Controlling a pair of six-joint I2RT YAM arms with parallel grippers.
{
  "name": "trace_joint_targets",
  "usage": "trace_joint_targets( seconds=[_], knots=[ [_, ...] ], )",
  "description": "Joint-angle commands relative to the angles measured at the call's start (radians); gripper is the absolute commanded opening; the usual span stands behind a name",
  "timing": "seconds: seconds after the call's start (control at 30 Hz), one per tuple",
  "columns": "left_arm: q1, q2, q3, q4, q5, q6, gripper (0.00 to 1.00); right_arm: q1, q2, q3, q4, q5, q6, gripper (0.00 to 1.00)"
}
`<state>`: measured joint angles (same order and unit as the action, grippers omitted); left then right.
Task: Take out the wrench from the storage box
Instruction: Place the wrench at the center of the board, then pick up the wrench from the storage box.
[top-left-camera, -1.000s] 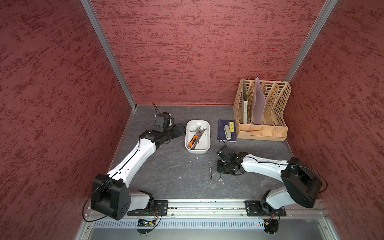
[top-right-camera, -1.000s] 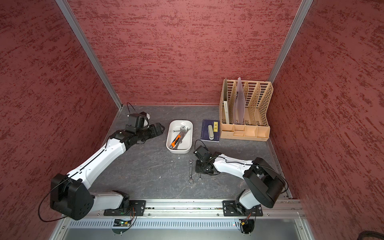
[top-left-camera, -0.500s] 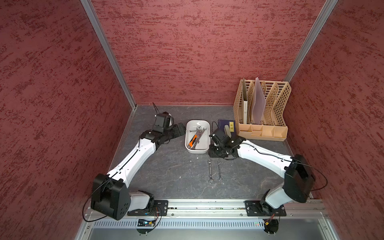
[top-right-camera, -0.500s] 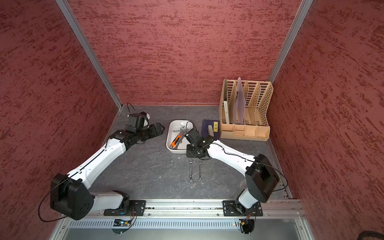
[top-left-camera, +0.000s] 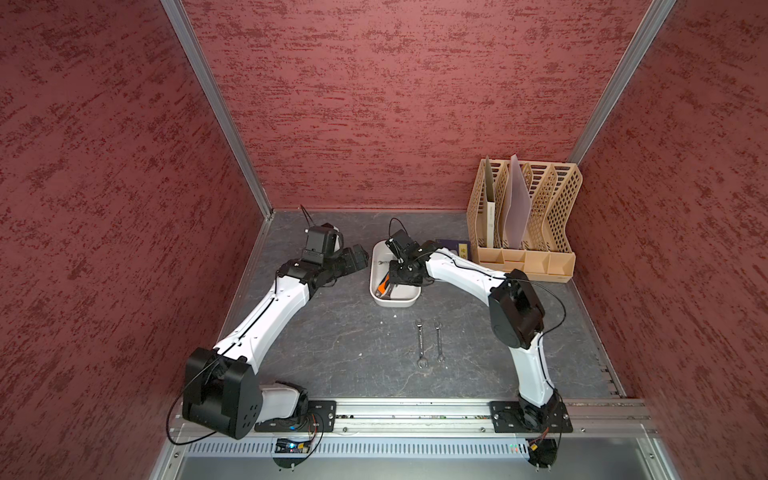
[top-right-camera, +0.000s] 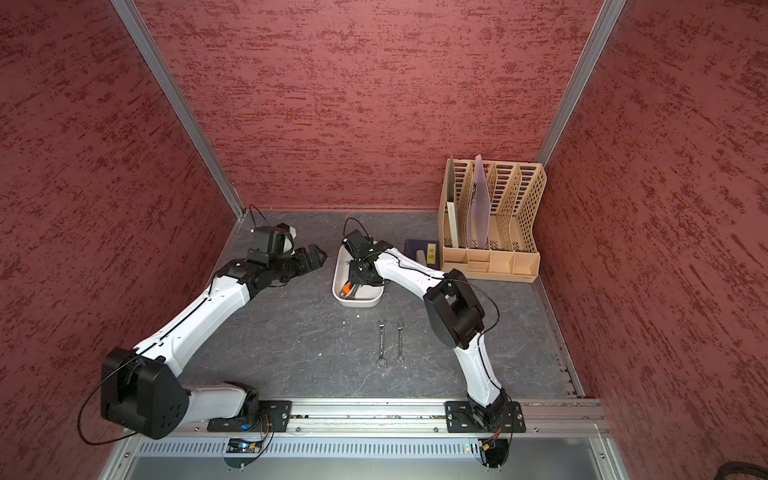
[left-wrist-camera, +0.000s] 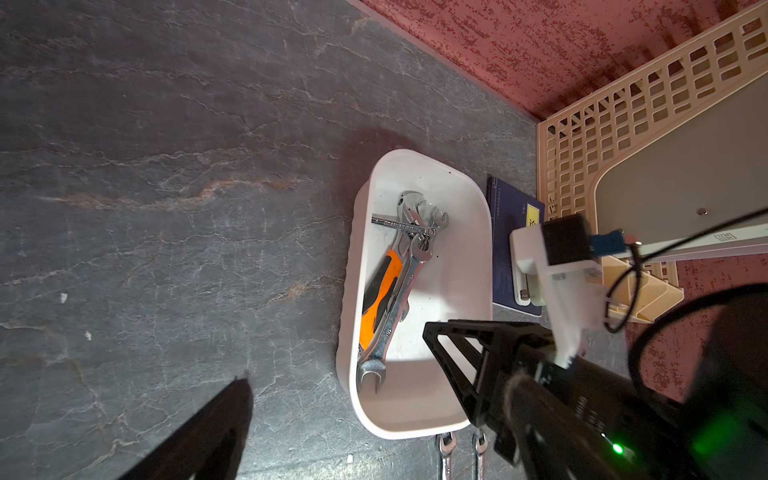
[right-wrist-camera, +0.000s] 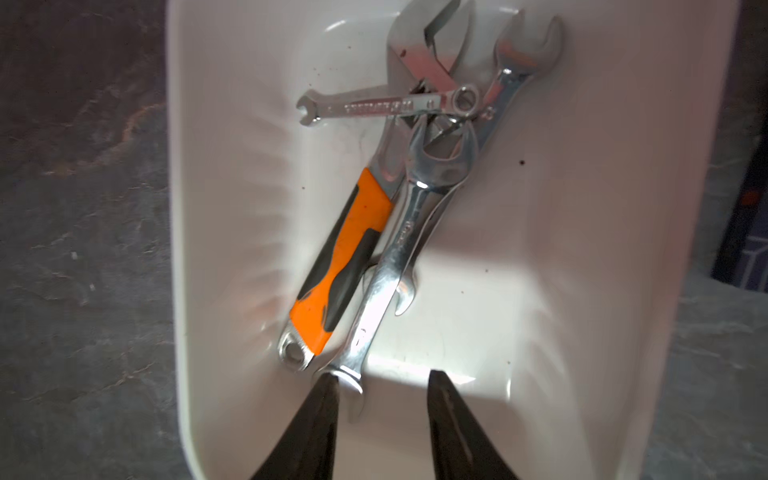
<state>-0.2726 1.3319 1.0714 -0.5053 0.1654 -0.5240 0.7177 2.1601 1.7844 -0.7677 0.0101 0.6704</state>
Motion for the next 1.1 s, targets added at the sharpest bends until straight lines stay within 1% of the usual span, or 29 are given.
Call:
trace_joint_targets(
  seconds=[0.0,0.03,0.13,0.2,0.27,0.33,0.4,0.43,0.5,0.57,0.7,0.8,0.93,1.07],
  knots=[
    [0.009,0.024,-0.007,0.013,0.028,-0.004,1.0,-0.007,0.023,0.09,-0.008,-0.04,-0.139,0.38],
    [0.009,0.026,-0.007,0.013,0.029,-0.005,1.0,-0.008,0.03,0.11,-0.011,-0.047,-0.198,0.38],
    [0.01,0.025,-0.008,0.011,0.029,-0.004,1.0,-0.023,0.071,0.226,-0.063,-0.093,-0.478,0.39],
    [0.01,0.024,-0.008,0.011,0.028,-0.002,1.0,-0.047,0.138,0.358,-0.151,-0.132,-0.659,0.39],
    [0.012,0.024,-0.009,0.012,0.027,-0.004,1.0,-0.07,0.206,0.473,-0.23,-0.188,-0.791,0.39],
    [0.011,0.025,-0.014,0.014,0.027,-0.005,1.0,-0.091,0.274,0.594,-0.289,-0.233,-0.891,0.39],
    [0.01,0.031,-0.015,0.013,0.019,-0.005,1.0,-0.113,0.334,0.691,-0.345,-0.28,-0.963,0.39],
    [0.009,0.035,-0.017,0.012,0.015,-0.005,1.0,-0.123,0.357,0.732,-0.371,-0.314,-1.004,0.41],
    [0.009,0.042,-0.021,0.014,0.011,-0.007,1.0,-0.129,0.374,0.732,-0.371,-0.33,-1.083,0.45],
    [0.007,0.051,-0.021,0.014,0.009,-0.005,1.0,-0.13,0.375,0.707,-0.372,-0.377,-1.214,0.45],
    [0.009,0.072,-0.008,0.003,-0.004,0.004,1.0,-0.133,0.345,0.607,-0.221,-0.385,-1.3,0.45],
    [0.008,0.085,-0.003,-0.004,-0.01,0.005,1.0,-0.133,0.355,0.596,-0.133,-0.374,-1.301,0.43],
    [0.006,0.096,-0.009,-0.004,-0.013,0.001,1.0,-0.133,0.387,0.608,-0.105,-0.364,-1.301,0.4],
    [0.007,0.097,-0.014,-0.002,-0.018,0.001,1.0,-0.133,0.414,0.615,-0.088,-0.339,-1.345,0.38]
  ],
)
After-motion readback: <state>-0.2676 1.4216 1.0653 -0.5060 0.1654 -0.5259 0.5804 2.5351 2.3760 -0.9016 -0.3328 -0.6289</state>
